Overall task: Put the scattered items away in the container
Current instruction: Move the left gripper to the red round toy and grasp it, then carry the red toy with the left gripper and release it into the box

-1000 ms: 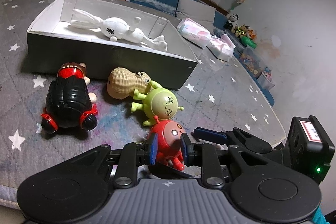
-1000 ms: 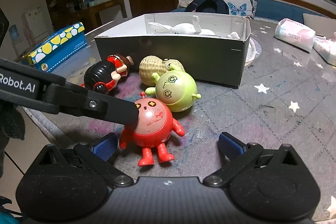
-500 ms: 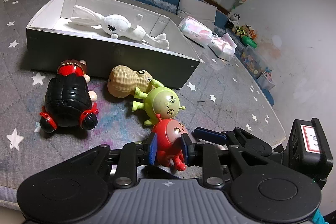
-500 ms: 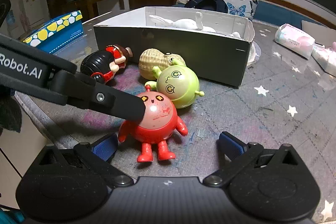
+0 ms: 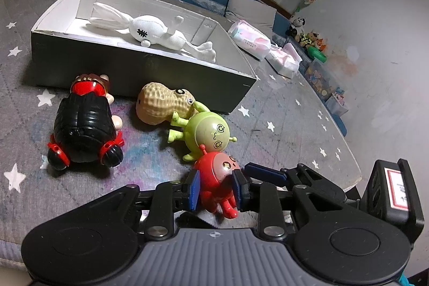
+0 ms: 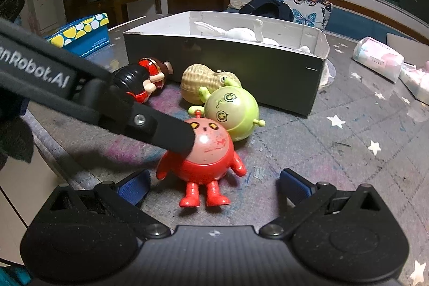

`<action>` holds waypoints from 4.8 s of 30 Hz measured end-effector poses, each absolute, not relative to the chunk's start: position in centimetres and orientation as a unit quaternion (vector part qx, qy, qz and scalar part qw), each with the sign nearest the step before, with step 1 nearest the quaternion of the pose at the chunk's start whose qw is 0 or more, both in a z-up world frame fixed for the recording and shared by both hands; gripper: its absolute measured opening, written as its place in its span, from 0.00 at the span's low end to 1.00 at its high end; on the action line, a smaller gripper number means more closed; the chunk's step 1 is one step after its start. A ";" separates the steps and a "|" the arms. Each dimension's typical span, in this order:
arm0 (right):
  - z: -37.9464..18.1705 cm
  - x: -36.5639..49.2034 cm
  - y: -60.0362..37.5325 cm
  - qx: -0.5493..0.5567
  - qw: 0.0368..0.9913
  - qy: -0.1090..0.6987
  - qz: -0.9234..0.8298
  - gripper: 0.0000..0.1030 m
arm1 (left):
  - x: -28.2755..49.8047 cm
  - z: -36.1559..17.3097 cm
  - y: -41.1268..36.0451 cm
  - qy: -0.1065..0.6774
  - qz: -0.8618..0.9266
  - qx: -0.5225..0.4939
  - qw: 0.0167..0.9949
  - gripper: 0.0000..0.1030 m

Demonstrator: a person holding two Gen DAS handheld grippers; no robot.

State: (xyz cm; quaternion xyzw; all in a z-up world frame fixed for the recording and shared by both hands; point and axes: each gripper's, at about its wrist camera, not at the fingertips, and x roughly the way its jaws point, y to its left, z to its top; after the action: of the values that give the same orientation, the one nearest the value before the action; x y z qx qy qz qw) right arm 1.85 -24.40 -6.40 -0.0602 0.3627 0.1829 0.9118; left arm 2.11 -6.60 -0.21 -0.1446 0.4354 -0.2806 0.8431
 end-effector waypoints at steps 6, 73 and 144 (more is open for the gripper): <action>-6.2 1.8 -24.1 -0.061 0.911 0.359 0.196 0.94 | 2.5 -0.2 -6.2 0.442 -0.281 -0.155 0.837 0.29; -0.9 20.5 -23.1 -0.138 0.928 0.319 0.131 0.62 | 22.0 1.9 -7.0 0.408 -0.303 -0.242 0.827 0.31; 1.0 18.8 -24.2 -0.111 0.922 0.352 0.112 0.63 | 17.6 4.3 -6.2 0.370 -0.301 -0.216 0.852 0.32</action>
State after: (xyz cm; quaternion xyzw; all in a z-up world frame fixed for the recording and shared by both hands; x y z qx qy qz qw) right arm 18.81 -24.22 0.96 -0.1114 0.3523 0.1118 0.9225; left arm 17.58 -6.19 4.33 -0.2164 0.3695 -0.3007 0.8522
